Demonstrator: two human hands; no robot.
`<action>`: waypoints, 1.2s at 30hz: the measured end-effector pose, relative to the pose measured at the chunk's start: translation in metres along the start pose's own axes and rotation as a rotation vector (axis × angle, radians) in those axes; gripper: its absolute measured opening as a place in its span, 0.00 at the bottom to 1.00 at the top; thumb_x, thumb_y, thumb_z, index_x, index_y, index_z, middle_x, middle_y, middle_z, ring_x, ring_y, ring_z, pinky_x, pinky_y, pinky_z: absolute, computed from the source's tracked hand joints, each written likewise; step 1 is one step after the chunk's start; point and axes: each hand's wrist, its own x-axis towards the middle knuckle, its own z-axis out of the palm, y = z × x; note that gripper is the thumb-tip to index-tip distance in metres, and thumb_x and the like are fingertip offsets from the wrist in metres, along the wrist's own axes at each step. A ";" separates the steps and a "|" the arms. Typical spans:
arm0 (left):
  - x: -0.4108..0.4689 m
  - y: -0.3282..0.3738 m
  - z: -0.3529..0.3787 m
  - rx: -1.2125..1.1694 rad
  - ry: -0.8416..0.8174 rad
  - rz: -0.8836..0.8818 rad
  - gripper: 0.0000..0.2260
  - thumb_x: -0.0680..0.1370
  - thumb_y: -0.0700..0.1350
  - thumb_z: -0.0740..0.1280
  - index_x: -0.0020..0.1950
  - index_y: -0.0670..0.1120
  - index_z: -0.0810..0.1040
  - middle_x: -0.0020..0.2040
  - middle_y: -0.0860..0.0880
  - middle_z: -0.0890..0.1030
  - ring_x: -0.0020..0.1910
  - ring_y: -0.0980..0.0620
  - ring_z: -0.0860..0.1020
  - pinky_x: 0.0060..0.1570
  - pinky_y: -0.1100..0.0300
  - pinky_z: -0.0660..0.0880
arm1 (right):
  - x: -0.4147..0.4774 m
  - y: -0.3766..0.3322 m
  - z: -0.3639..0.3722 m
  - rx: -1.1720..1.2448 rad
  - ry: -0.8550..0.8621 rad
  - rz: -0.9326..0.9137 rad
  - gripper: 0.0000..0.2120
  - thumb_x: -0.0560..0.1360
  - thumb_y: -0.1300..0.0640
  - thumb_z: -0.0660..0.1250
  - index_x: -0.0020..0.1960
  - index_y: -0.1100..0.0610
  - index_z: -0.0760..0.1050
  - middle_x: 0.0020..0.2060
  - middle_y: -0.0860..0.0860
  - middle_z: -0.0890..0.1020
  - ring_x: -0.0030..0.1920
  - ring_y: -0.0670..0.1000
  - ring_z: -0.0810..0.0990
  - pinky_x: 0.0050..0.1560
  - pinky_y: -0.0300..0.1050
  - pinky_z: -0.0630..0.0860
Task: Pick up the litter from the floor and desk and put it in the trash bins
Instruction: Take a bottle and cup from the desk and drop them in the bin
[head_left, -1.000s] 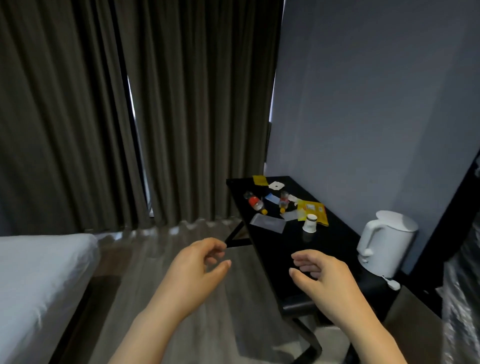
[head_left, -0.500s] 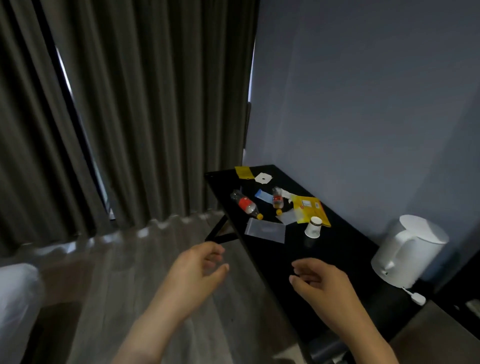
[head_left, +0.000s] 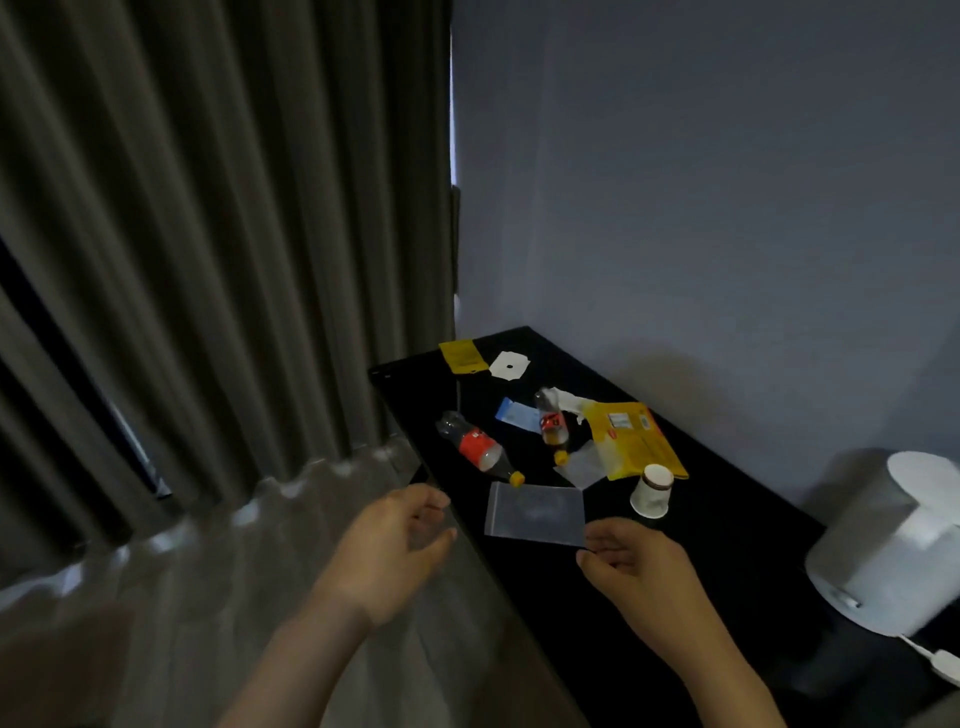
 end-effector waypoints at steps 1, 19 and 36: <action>0.015 -0.004 0.004 0.001 -0.013 -0.003 0.09 0.73 0.41 0.70 0.53 0.47 0.79 0.43 0.52 0.80 0.39 0.59 0.77 0.48 0.61 0.77 | 0.013 0.001 0.002 0.000 -0.007 0.008 0.14 0.73 0.54 0.71 0.58 0.52 0.78 0.50 0.44 0.81 0.50 0.42 0.80 0.53 0.41 0.79; 0.256 -0.095 0.050 -0.040 -0.414 0.182 0.12 0.72 0.44 0.72 0.46 0.61 0.74 0.45 0.57 0.78 0.45 0.59 0.78 0.46 0.67 0.76 | 0.149 0.030 0.052 -0.070 0.169 0.376 0.13 0.72 0.57 0.71 0.38 0.39 0.74 0.34 0.35 0.81 0.39 0.31 0.79 0.34 0.25 0.74; 0.374 -0.125 0.117 0.034 -0.661 0.244 0.13 0.73 0.43 0.71 0.56 0.49 0.78 0.49 0.53 0.78 0.48 0.59 0.78 0.53 0.62 0.76 | 0.220 0.105 0.055 -0.118 0.398 0.694 0.24 0.74 0.55 0.71 0.67 0.56 0.70 0.60 0.56 0.78 0.51 0.47 0.76 0.46 0.35 0.72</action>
